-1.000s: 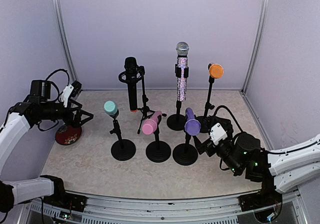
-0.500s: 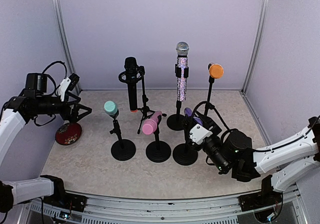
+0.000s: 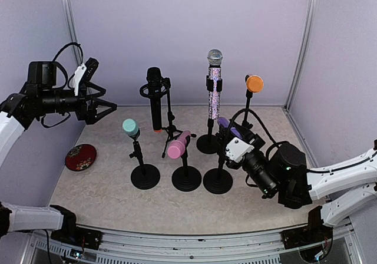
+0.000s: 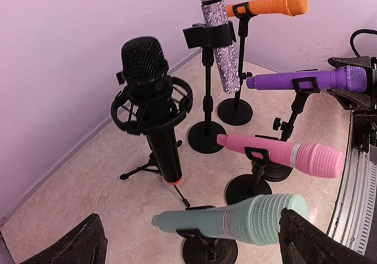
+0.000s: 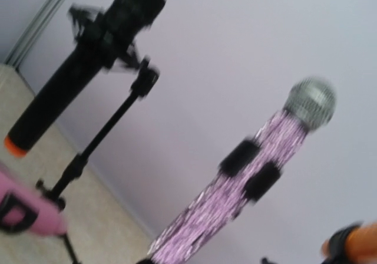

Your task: Remove the microphone from the stand

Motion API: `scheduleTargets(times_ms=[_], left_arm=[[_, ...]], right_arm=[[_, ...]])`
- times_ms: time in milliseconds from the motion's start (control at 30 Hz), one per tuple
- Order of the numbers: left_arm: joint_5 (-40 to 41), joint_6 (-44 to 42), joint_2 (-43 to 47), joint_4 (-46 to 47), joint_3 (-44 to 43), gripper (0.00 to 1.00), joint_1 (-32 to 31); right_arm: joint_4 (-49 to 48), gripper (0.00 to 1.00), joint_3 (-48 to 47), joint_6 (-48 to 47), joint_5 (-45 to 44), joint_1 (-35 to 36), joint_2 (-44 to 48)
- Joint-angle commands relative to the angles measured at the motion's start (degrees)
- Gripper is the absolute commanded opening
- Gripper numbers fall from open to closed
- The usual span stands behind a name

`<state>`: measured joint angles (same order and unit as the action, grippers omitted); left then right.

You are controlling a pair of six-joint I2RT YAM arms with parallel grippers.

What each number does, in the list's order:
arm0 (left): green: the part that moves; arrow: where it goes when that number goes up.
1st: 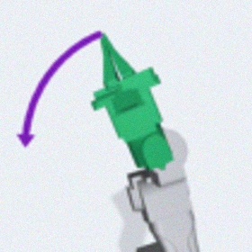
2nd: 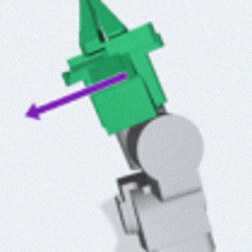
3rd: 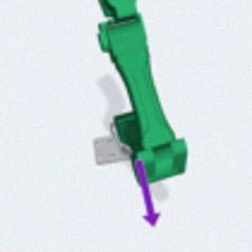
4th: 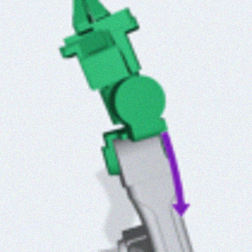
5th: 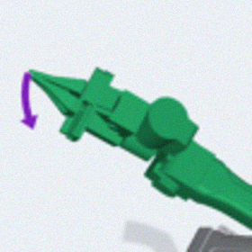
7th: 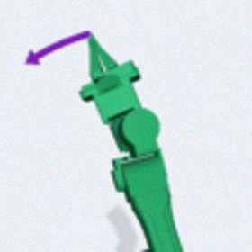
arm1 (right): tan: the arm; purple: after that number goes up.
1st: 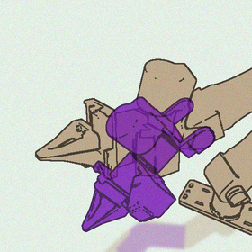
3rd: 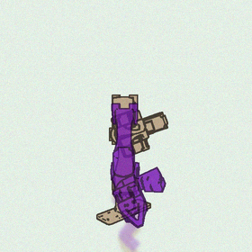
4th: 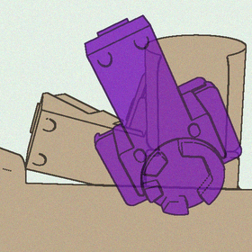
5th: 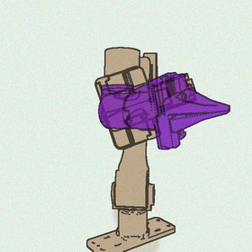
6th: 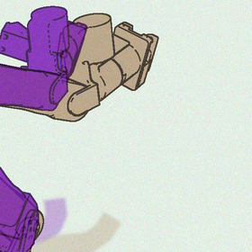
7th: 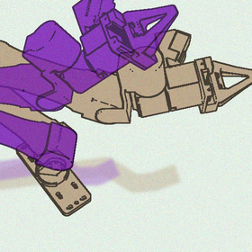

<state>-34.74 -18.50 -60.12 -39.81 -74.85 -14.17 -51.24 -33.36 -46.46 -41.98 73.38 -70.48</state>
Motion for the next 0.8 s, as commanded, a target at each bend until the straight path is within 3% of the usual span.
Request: scheduleTargets(times_ms=[0,333,767], left_arm=[[-1.24,4.25,-3.32,3.13,-6.31,0.99,-3.31],[-0.68,4.75,-7.51,4.12,-8.74,0.99,-10.97],[2.52,5.09,-11.12,1.59,-13.21,0.98,-18.49]], right_arm=[[5.41,0.00,-7.67,-1.28,5.03,0.45,4.86],[20.81,0.00,-15.75,4.40,7.51,0.35,7.63],[21.64,0.00,-26.01,4.13,12.46,0.41,5.30]])
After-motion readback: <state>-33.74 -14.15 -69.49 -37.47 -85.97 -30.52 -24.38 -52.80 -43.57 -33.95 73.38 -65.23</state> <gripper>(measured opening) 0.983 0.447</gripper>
